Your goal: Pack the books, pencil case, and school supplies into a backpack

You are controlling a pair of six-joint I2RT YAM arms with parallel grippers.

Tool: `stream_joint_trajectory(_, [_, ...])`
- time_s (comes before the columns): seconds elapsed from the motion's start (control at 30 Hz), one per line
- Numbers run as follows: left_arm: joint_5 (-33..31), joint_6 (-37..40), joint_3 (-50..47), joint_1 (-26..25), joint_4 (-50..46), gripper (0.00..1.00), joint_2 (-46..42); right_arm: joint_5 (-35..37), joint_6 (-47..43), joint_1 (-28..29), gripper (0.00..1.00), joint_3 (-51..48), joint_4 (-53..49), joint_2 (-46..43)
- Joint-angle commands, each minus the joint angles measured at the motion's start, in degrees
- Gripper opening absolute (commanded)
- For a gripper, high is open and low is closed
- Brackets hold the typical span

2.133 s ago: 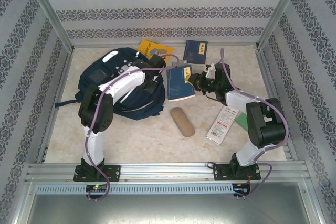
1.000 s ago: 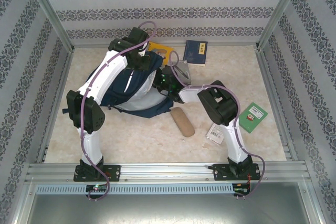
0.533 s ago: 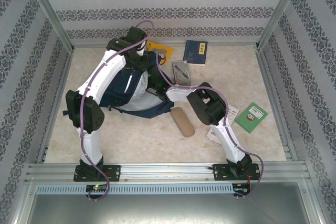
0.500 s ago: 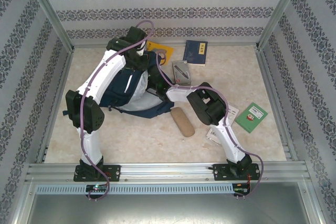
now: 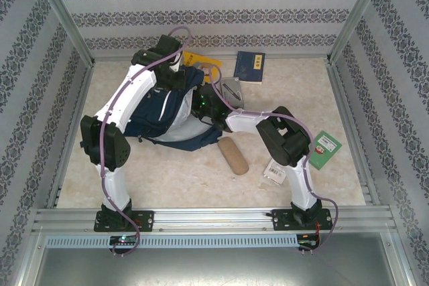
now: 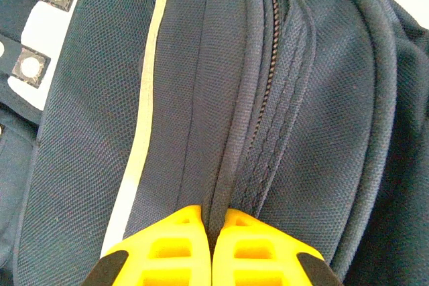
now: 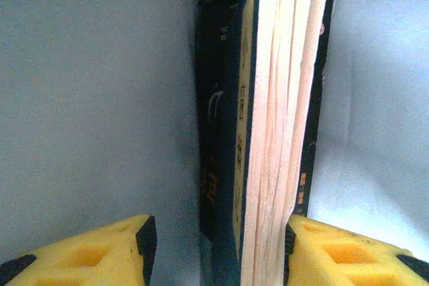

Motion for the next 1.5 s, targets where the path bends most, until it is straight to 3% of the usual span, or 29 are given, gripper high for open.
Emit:
stream_joint_trajectory(0.0, [-1.19, -0.87, -2.24, 1.83, 1.90, 0.00, -3.99, -2.84, -4.35, -1.31, 0.50, -1.21, -2.73, -3.30])
stream_joint_trajectory(0.13, [0.13, -1.54, -5.02, 1.91, 3.58, 0.00, -5.33, -4.94, -3.49, -1.61, 0.37, -0.55, -2.12, -1.34])
stream_joint_trajectory(0.2, [0.59, -1.83, -5.44, 1.93, 3.83, 0.00, -5.54, -5.89, -3.49, -1.22, 0.23, 0.99, -2.39, 0.47])
stream_joint_trajectory(0.37, [1.86, -2.71, -5.41, 1.94, 4.09, 0.00, -6.06, -7.09, -1.83, 0.13, 0.02, 5.15, -2.36, 5.29])
stream_joint_trajectory(0.6, [6.55, -5.54, -5.94, 1.91, 5.69, 0.00, -6.76, -1.36, 2.19, 2.44, 0.00, 9.99, -0.58, 10.26])
stream_joint_trajectory(0.73, [6.11, -5.11, -5.99, 1.96, 5.13, 0.00, -7.11, -2.94, 3.52, 3.15, 0.04, 17.94, -2.52, 15.10])
stream_joint_trajectory(0.77, [5.17, -4.60, -5.85, 1.92, 4.63, 0.00, -7.20, -3.29, 3.61, 3.29, 0.10, 18.65, -2.55, 15.42])
stream_joint_trajectory(0.87, [2.57, -3.07, -6.20, 1.95, 3.35, 0.00, -7.43, -2.12, 1.86, 3.47, 0.39, 15.82, -3.40, 12.88])
stream_joint_trajectory(1.0, [-0.22, -1.41, -7.75, 2.16, 3.12, 0.00, -7.69, -1.73, -0.58, 2.43, 0.52, 10.39, -3.94, 8.00])
stream_joint_trajectory(1.47, [-6.29, 1.58, -17.19, 2.63, 4.99, 0.00, -9.80, 0.07, -10.56, -0.99, 0.54, -12.65, -9.35, -15.52])
